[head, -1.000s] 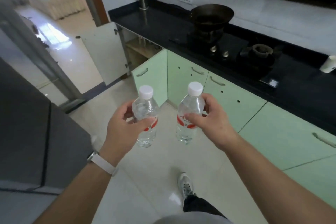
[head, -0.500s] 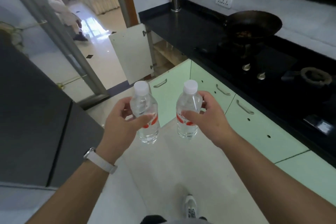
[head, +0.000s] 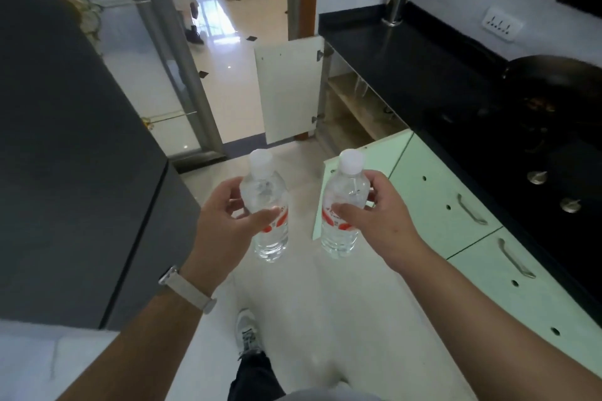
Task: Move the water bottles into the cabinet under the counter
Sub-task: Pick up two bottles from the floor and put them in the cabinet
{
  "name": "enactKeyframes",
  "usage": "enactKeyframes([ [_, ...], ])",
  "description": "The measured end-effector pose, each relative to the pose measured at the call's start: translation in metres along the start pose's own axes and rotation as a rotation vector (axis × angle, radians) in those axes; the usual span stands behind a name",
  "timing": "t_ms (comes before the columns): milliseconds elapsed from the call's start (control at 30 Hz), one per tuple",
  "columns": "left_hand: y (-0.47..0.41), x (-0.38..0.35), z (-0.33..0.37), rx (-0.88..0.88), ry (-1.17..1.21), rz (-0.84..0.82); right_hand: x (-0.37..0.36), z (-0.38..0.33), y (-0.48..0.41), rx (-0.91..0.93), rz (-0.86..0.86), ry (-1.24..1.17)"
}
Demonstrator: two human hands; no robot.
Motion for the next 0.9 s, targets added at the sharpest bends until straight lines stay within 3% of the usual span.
enactKeyframes([
  [267, -0.123, 0.075, -0.012, -0.030, -0.036, -0.049, -0.106, -0.060, -0.089, 0.041, 0.047, 0.092],
  [500, -0.210, 0.117, -0.008, -0.044, -0.046, -0.063, -0.154, -0.094, -0.147, 0.078, 0.093, 0.109],
  [900, -0.328, 0.098, -0.043, 0.058, -0.014, -0.126, -0.174, -0.063, -0.269, -0.016, 0.111, 0.062],
])
Point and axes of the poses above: each hand's wrist, its own y-axis away from the middle knuckle, its own x-axis out of the back of the hand, z = x × y, the point moved 10 cm from there along -y, towards the middle knuckle
